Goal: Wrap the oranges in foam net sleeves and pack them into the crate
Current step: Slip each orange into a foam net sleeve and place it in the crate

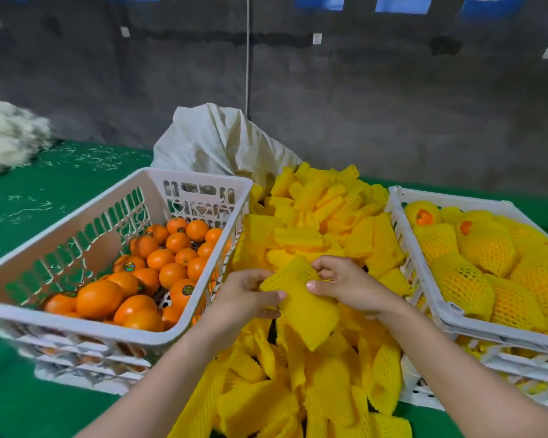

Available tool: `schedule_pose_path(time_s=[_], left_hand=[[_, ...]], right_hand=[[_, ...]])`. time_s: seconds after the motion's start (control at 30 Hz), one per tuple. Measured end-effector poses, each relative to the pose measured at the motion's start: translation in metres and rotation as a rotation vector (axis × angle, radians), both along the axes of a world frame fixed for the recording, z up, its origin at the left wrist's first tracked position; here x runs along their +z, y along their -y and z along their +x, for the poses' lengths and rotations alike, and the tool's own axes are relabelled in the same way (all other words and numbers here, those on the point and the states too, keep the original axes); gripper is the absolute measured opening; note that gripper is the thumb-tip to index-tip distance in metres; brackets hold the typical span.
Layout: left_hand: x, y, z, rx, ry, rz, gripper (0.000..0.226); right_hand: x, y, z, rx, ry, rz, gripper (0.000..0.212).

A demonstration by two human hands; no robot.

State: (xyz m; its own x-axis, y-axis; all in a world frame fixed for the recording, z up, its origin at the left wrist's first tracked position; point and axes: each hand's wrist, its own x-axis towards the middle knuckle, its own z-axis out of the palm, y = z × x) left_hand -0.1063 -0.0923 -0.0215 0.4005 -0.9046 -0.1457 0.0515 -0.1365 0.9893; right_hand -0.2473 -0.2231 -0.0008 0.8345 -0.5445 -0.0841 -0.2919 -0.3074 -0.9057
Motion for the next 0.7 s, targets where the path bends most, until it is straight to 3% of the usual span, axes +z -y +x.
schedule_pose_path(time_s=[0.07, 0.17, 0.27, 0.37, 0.47, 0.6, 0.7], left_hand=[[0.006, -0.006, 0.001, 0.112, -0.025, -0.052, 0.014], [0.009, -0.012, 0.008, 0.181, 0.16, -0.09, 0.016], [0.016, -0.017, 0.019, 0.147, 0.187, -0.188, 0.01], [0.022, -0.016, 0.033, 0.019, 0.246, -0.123, 0.014], [0.022, -0.014, 0.042, -0.092, 0.1, -0.037, 0.016], [0.022, -0.009, 0.043, -0.128, 0.04, -0.001, 0.017], [0.02, -0.005, 0.039, -0.142, 0.169, -0.01, 0.007]], right_hand=[[-0.001, -0.008, 0.007, -0.008, 0.068, 0.146, 0.012], [-0.004, -0.018, 0.017, 0.021, 0.112, 0.23, 0.011], [-0.005, -0.026, 0.025, 0.052, 0.105, 0.118, 0.016], [-0.005, -0.03, 0.028, 0.016, 0.095, 0.034, 0.023], [-0.004, -0.031, 0.026, -0.043, 0.128, 0.013, 0.03], [-0.003, -0.03, 0.02, -0.049, 0.198, 0.044, 0.027], [-0.004, -0.03, 0.017, -0.059, 0.196, -0.029, 0.028]])
